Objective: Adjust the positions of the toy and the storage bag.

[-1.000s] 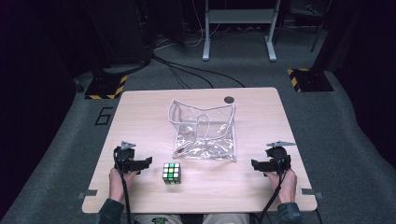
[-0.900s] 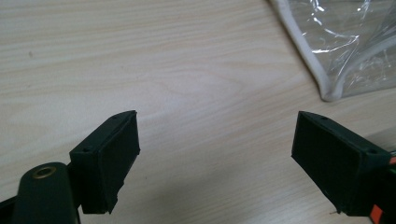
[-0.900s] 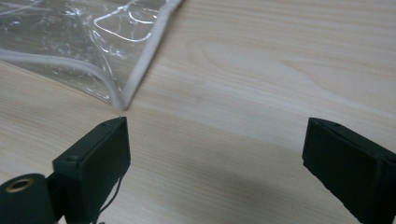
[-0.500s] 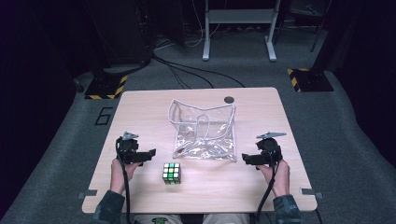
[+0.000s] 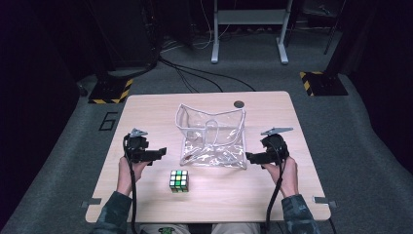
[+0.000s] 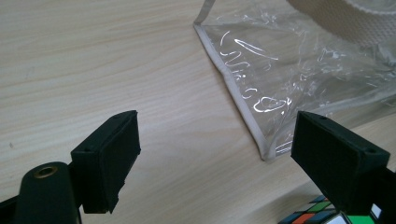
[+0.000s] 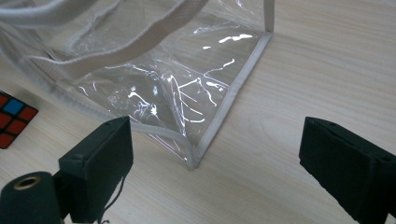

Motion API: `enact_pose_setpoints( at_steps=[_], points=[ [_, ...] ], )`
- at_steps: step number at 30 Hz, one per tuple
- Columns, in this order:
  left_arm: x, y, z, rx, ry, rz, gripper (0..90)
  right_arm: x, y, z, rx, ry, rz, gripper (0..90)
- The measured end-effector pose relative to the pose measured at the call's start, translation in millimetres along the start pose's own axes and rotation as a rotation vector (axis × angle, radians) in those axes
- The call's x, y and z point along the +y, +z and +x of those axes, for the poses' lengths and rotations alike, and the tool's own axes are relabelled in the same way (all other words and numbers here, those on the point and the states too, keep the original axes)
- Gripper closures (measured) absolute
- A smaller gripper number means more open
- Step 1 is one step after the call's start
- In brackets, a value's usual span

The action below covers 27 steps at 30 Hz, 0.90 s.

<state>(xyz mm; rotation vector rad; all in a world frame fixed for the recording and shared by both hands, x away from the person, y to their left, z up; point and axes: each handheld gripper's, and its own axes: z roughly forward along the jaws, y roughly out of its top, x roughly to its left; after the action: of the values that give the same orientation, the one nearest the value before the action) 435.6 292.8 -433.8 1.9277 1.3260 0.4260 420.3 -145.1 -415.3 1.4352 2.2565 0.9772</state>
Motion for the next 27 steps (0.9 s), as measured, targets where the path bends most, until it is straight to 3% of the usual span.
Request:
enact_pose_setpoints(
  at_steps=[17, 27],
  points=[
    [25.5, -1.7, -3.1, -0.039, -0.004, -0.018, 15.5, 35.0, -8.1, 10.5, 0.035, -0.039, -0.024, 9.4],
    [50.0, -5.1, -8.4, -0.064, 0.001, -0.038, 15.8, 60.0, -12.4, 23.9, 0.043, -0.072, -0.047, 10.4]
  ],
)
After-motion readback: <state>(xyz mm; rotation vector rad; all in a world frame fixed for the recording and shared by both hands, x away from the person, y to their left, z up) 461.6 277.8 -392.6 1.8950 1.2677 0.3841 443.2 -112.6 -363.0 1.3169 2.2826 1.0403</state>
